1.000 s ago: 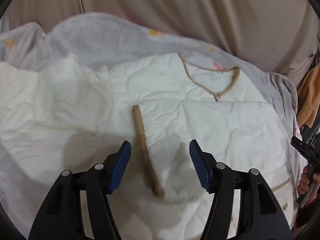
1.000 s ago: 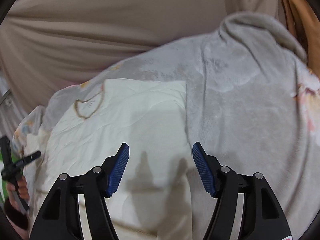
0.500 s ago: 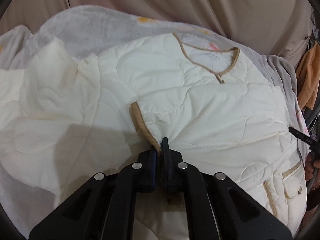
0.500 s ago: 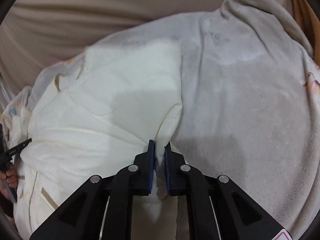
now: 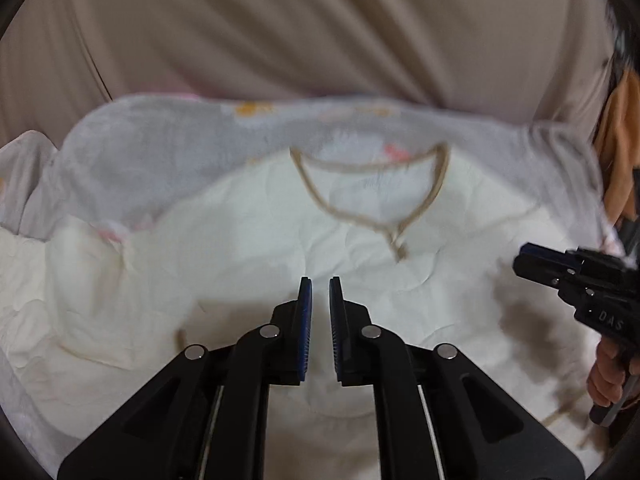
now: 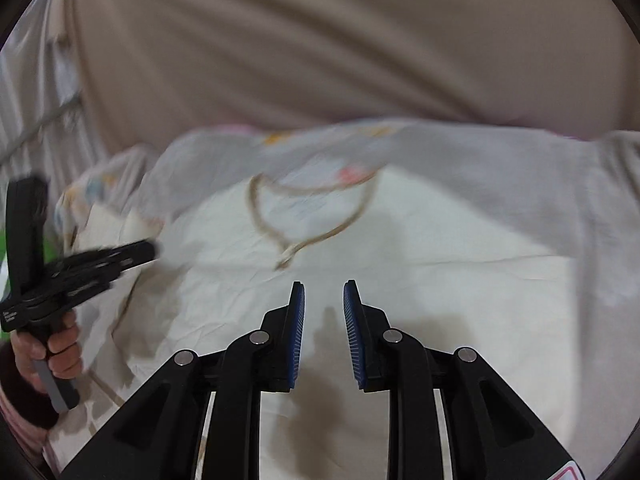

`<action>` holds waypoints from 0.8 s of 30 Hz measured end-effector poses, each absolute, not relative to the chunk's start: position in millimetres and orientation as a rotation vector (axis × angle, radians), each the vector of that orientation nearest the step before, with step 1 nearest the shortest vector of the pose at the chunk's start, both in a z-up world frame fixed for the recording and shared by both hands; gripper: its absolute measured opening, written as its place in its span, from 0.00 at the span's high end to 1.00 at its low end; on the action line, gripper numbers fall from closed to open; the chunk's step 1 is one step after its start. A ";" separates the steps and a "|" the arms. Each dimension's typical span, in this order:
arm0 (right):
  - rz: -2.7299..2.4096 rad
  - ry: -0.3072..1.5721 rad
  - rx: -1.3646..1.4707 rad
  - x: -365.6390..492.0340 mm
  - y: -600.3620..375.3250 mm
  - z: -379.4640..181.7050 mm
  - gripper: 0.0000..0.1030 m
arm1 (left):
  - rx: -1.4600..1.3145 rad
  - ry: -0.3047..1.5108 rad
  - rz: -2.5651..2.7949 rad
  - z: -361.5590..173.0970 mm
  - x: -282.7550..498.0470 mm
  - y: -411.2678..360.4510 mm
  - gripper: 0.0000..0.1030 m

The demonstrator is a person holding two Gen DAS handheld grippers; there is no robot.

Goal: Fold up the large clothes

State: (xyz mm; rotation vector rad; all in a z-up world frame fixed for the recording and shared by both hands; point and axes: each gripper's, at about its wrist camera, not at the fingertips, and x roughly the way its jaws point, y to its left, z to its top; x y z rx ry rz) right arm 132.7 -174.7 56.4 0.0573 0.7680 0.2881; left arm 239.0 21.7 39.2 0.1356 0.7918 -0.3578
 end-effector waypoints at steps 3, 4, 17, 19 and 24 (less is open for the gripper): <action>0.221 0.834 0.016 152.6 -185.5 25.7 0.91 | 0.141 0.855 -0.343 4.3 252.8 31.6 0.91; 0.194 0.832 0.060 154.4 -206.8 24.1 0.92 | 0.120 0.853 -0.355 2.7 254.0 39.0 0.92; -0.080 0.751 0.291 89.7 -339.5 51.9 0.87 | 0.039 0.841 -0.356 23.6 226.8 62.6 0.95; 0.028 0.733 0.267 71.5 -315.7 65.0 0.87 | 0.012 0.840 -0.439 37.3 204.2 65.8 0.95; 0.194 0.847 0.158 54.8 -261.4 42.1 0.90 | 0.088 0.918 -0.472 13.0 178.0 53.4 0.90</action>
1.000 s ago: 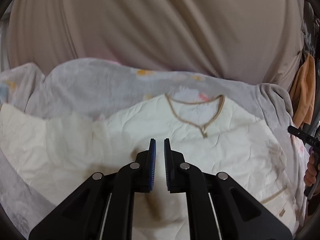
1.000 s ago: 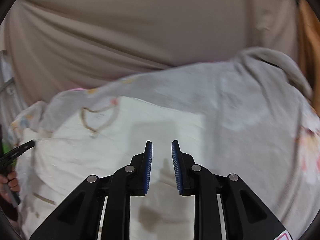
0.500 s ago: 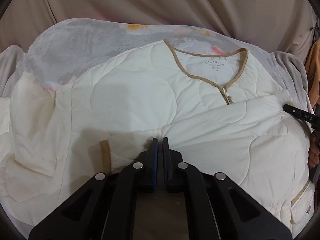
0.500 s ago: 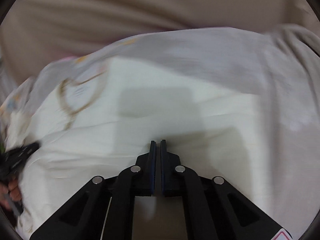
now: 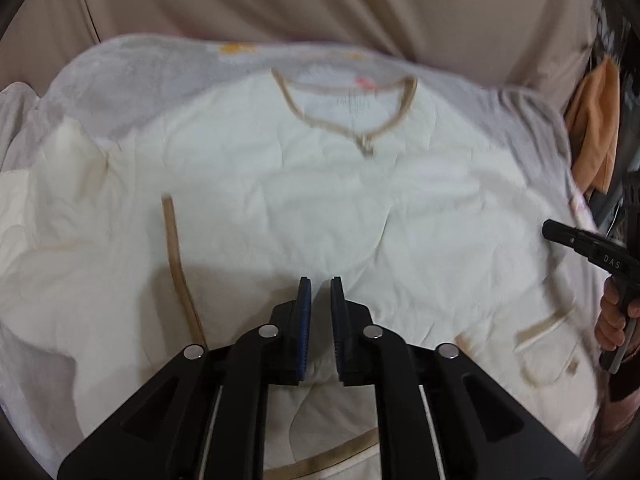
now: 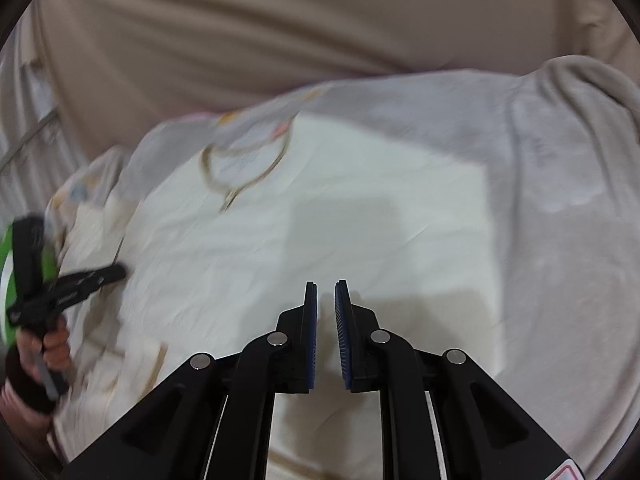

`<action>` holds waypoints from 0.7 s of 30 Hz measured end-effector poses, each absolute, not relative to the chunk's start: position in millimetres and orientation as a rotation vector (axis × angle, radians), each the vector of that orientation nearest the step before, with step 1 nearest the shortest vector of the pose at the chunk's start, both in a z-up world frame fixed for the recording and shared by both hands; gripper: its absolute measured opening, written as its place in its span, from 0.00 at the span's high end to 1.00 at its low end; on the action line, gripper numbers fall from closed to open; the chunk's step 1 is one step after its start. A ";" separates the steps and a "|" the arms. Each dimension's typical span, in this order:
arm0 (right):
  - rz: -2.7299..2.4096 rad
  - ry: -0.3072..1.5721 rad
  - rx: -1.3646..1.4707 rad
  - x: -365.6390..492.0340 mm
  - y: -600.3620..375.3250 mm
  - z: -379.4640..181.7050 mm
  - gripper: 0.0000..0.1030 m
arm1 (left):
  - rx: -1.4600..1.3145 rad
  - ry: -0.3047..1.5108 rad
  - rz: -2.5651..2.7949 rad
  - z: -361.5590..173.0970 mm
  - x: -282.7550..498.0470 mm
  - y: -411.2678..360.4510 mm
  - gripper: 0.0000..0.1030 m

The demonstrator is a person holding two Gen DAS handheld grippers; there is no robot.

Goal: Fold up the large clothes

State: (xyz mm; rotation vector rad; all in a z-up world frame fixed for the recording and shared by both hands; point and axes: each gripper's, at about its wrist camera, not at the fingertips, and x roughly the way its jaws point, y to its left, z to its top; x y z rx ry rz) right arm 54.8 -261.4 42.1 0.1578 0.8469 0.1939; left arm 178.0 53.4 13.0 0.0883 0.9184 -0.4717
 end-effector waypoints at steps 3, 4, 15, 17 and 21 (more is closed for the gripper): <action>0.136 0.892 0.127 49.3 -276.1 13.1 1.00 | 0.099 0.901 -0.443 0.4 176.6 65.0 0.94; 0.129 0.888 0.165 43.0 -286.1 10.4 1.00 | 0.090 0.899 -0.425 0.7 176.4 71.2 0.95; 0.080 0.820 0.167 12.2 -289.5 38.8 0.87 | -0.022 0.880 -0.377 18.8 167.3 116.2 0.92; 0.026 0.876 0.097 19.8 -283.4 20.8 0.95 | 0.000 0.921 -0.355 1.1 175.3 116.4 0.89; 0.028 0.902 0.194 17.4 -300.4 14.5 1.00 | -0.052 0.904 -0.364 2.5 169.8 124.2 0.89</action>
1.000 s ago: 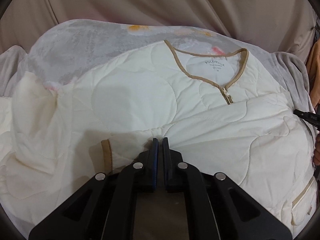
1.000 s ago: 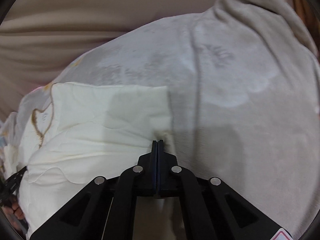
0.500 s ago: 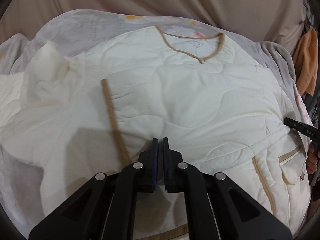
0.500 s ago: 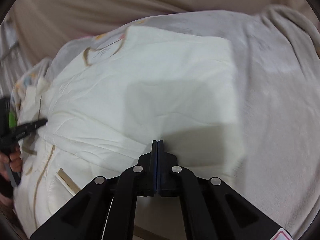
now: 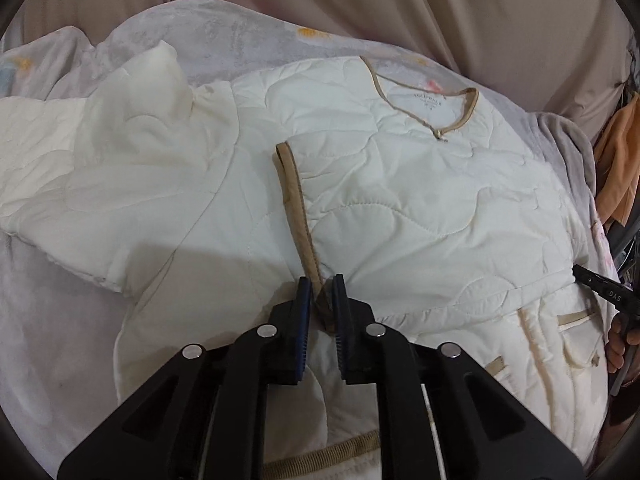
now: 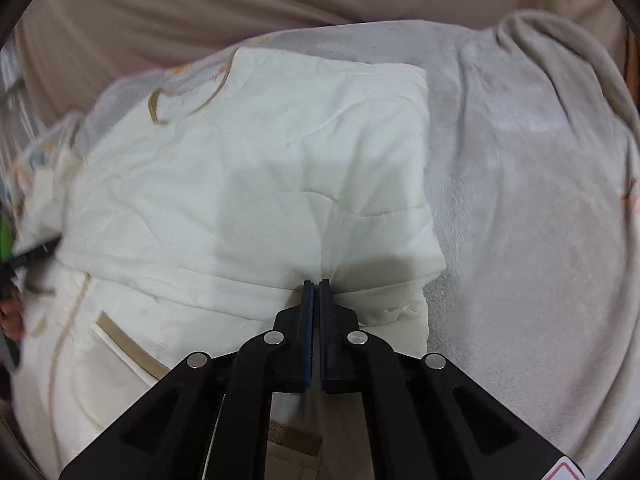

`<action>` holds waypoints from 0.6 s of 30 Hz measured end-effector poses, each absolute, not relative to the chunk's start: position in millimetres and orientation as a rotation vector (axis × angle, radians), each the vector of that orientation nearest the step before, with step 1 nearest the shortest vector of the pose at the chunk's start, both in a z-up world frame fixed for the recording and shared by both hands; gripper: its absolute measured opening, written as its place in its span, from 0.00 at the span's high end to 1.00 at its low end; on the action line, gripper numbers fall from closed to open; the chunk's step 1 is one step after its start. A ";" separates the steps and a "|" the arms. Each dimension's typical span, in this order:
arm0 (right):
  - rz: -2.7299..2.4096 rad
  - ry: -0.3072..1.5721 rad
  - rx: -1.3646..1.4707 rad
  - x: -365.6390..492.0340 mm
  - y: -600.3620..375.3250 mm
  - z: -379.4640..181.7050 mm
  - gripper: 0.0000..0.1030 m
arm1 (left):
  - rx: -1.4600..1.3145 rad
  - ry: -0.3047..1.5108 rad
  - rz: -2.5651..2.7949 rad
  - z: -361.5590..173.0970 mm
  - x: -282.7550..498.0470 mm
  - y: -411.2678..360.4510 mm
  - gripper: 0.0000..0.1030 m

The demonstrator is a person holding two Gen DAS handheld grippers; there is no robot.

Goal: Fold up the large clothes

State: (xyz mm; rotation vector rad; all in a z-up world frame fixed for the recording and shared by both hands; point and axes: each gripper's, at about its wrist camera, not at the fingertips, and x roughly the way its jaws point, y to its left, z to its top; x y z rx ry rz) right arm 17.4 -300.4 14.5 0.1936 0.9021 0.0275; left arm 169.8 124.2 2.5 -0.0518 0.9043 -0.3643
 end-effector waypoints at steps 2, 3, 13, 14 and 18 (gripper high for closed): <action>0.010 0.886 0.179 9.5 -293.1 28.4 0.93 | -0.105 0.890 -0.364 13.6 163.6 136.7 0.89; 0.022 0.871 0.165 4.9 -286.1 34.9 0.86 | -0.135 0.865 -0.352 23.4 158.8 149.3 0.89; 0.256 0.841 0.118 -17.5 -191.1 41.5 0.72 | -0.530 0.656 0.133 60.2 183.0 375.9 0.44; 0.272 0.853 0.107 -18.5 -181.4 34.4 0.72 | -0.562 0.658 0.146 55.4 192.4 392.8 0.43; 0.273 0.874 0.104 -24.8 -170.4 13.7 0.70 | -0.718 0.710 0.156 26.5 231.2 430.7 0.44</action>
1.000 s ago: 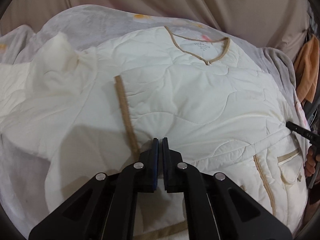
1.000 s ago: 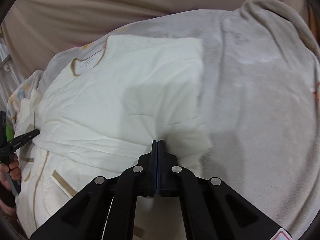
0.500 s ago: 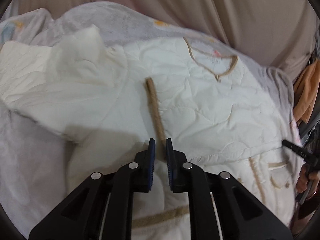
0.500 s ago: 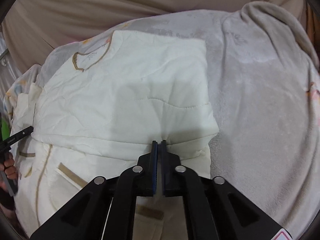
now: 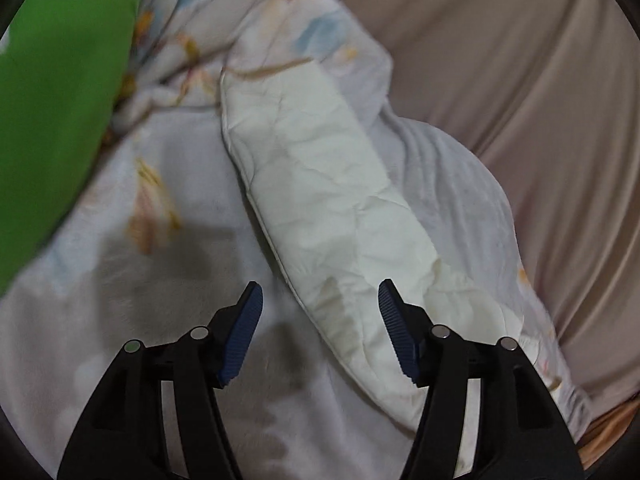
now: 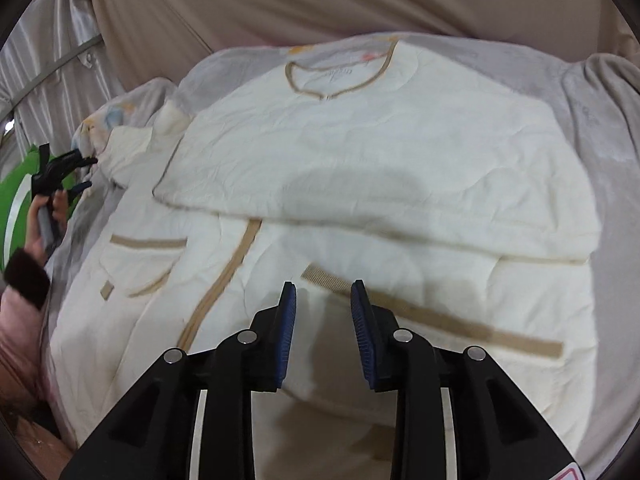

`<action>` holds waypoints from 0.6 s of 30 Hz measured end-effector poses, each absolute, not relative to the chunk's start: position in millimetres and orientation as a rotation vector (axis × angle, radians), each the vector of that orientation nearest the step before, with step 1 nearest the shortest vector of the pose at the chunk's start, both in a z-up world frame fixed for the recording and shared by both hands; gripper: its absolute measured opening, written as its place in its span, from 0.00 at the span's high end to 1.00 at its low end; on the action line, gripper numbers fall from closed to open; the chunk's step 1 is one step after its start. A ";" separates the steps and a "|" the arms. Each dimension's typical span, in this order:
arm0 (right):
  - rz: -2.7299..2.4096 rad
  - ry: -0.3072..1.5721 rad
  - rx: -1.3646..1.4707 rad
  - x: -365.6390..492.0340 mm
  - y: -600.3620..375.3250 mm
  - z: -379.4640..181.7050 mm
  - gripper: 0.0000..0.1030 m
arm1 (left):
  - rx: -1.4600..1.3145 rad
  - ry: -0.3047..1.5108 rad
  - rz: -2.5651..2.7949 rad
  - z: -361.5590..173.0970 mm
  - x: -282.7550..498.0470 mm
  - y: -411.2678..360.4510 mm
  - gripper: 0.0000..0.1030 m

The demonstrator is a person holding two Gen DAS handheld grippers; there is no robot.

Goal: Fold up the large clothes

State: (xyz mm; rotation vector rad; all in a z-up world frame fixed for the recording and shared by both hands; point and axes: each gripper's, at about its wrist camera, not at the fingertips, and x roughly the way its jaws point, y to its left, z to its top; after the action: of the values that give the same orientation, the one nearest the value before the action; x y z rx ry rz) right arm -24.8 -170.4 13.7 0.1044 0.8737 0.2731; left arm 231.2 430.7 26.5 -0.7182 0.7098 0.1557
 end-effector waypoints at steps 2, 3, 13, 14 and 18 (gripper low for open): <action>0.268 0.855 0.112 -29.0 -170.4 11.9 0.70 | -0.754 0.733 0.124 17.5 246.5 431.3 0.56; 0.269 0.850 0.119 -30.7 -172.6 11.6 0.69 | -0.732 0.736 0.136 17.7 252.3 424.7 0.65; 0.299 0.816 0.136 -33.5 -172.9 7.1 0.55 | -0.313 0.413 -0.166 187.1 213.4 245.7 0.96; 0.301 0.814 0.136 -33.8 -172.6 7.4 0.55 | -0.258 0.390 -0.245 204.1 201.2 208.2 0.96; 0.311 0.803 0.173 -35.3 -179.0 8.4 0.55 | -0.072 0.396 -0.494 221.4 164.0 80.8 0.96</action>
State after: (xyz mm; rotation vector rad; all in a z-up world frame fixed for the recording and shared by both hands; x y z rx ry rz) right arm -35.3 -179.0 8.4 0.1730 0.8032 0.3115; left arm 164.0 80.8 221.4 -0.0718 0.3955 -0.4944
